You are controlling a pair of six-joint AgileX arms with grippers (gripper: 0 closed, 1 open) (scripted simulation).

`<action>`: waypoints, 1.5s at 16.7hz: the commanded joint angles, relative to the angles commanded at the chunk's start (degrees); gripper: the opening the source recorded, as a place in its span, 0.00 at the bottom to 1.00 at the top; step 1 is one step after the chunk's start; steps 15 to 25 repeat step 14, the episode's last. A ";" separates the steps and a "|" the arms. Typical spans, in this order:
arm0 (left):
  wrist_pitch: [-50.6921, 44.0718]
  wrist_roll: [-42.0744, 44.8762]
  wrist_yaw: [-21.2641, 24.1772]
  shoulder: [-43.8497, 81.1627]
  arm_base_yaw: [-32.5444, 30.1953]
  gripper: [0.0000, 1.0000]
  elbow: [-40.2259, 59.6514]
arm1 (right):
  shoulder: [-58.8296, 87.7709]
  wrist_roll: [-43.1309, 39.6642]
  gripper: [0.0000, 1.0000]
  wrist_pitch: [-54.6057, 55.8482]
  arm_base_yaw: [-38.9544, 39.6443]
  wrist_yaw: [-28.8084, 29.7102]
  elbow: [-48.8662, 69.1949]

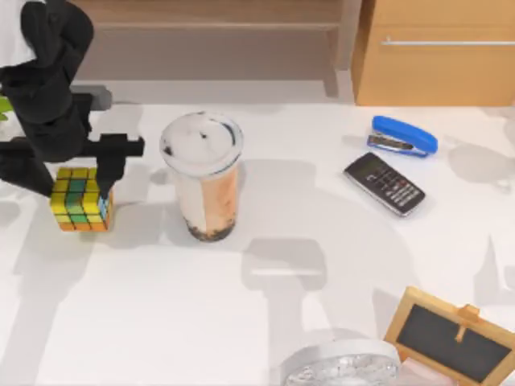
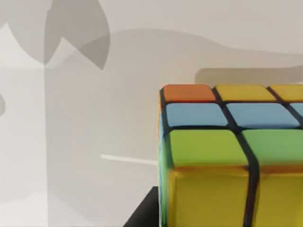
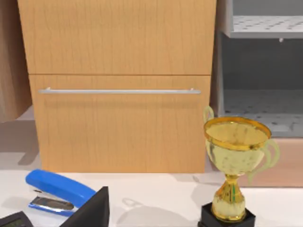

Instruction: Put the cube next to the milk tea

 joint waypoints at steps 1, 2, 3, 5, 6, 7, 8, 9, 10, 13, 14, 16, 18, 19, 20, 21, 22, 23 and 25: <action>0.00 0.00 0.00 0.00 0.00 0.45 0.00 | 0.00 0.00 1.00 0.00 0.00 0.00 0.00; 0.00 0.00 0.00 0.00 0.00 0.53 0.00 | 0.00 0.00 1.00 0.00 0.00 0.00 0.00; 0.00 0.00 0.00 0.00 0.00 0.60 0.00 | 0.00 0.00 1.00 0.00 0.00 0.00 0.00; 0.00 0.00 0.00 0.00 0.00 0.75 0.00 | 0.00 0.00 1.00 0.00 0.00 0.00 0.00; 0.00 0.00 0.00 0.00 0.00 0.83 0.00 | 0.00 0.00 1.00 0.00 0.00 0.00 0.00; 0.00 0.00 0.00 0.00 0.00 0.90 0.00 | 0.00 0.00 1.00 0.00 0.00 0.00 0.00; 0.00 0.00 0.00 0.00 0.00 0.98 0.00 | 0.00 0.00 1.00 0.00 0.00 0.00 0.00; 0.00 0.00 0.00 0.00 0.00 1.00 0.00 | 0.00 0.00 1.00 0.00 0.00 0.00 0.00; 0.00 0.00 0.00 0.00 0.00 1.00 0.00 | 0.00 0.00 1.00 0.00 0.00 0.00 0.00; 0.00 0.00 0.00 0.00 0.00 1.00 0.00 | 0.00 0.00 1.00 0.00 0.00 0.00 0.00; 0.00 0.00 0.00 0.00 0.00 1.00 0.00 | 0.00 0.00 1.00 0.00 0.00 0.00 0.00; 0.00 0.00 0.00 0.00 0.00 1.00 0.00 | 0.00 0.00 1.00 0.00 0.00 0.00 0.00; 0.00 0.00 0.00 0.00 0.00 1.00 0.00 | 0.00 0.00 1.00 0.00 0.00 0.00 0.00; 0.00 0.00 0.00 0.00 0.00 1.00 0.00 | 0.00 0.00 1.00 0.00 0.00 0.00 0.00; 0.00 0.00 0.00 0.00 0.00 1.00 0.00 | 0.00 0.00 1.00 0.00 0.00 0.00 0.00; 0.00 0.00 0.00 0.00 0.00 1.00 0.00 | 0.00 0.00 1.00 0.00 0.00 0.00 0.00; 0.00 0.00 0.00 0.00 0.00 1.00 0.00 | 0.00 0.00 1.00 0.00 0.00 0.00 0.00; 0.00 0.00 0.00 0.00 0.00 1.00 0.00 | 0.00 0.00 1.00 0.00 0.00 0.00 0.00; 0.00 0.00 0.00 0.00 0.00 1.00 0.00 | 0.00 0.00 1.00 0.00 0.00 0.00 0.00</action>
